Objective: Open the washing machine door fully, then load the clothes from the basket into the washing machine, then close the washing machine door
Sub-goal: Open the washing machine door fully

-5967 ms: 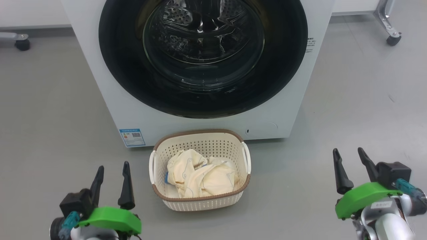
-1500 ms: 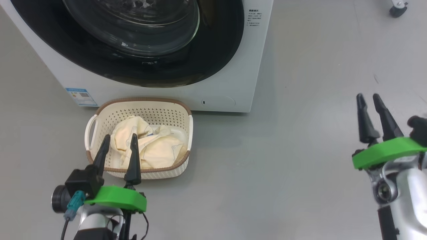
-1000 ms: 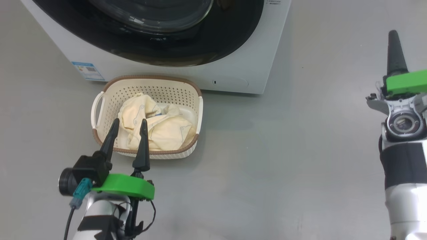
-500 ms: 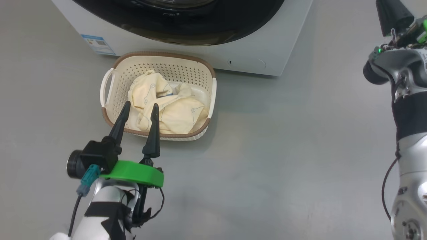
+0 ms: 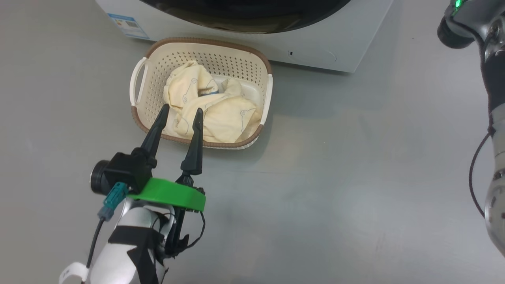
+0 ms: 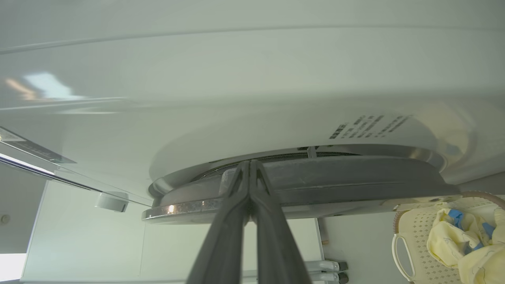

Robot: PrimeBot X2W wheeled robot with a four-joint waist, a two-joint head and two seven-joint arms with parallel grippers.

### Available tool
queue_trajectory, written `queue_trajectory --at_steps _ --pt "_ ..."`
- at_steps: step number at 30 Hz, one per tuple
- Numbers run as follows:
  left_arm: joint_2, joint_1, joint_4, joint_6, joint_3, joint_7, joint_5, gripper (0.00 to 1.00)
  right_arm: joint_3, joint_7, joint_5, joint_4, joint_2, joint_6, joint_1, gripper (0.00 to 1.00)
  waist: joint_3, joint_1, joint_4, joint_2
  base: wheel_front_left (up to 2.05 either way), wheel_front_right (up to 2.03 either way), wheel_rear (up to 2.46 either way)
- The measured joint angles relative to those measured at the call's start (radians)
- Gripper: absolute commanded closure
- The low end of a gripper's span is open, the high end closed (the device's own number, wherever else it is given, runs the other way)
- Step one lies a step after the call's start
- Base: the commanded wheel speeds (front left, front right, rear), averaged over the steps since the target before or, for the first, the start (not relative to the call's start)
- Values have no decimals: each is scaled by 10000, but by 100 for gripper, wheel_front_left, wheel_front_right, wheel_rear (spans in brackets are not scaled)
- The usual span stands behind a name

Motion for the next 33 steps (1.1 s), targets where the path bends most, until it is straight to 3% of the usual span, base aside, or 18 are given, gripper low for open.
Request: queue_trajectory --at_steps 15,33 --pt "-8 -359 -274 263 -353 -13 -297 0 1172 159 -997 1032 -29 0 -2056 100 763 0 579 0 0 0 0" --pt "-13 -489 -278 397 -543 -13 -454 0 1860 721 -1323 1768 -27 0 -2539 100 753 0 734 0 0 0 0"
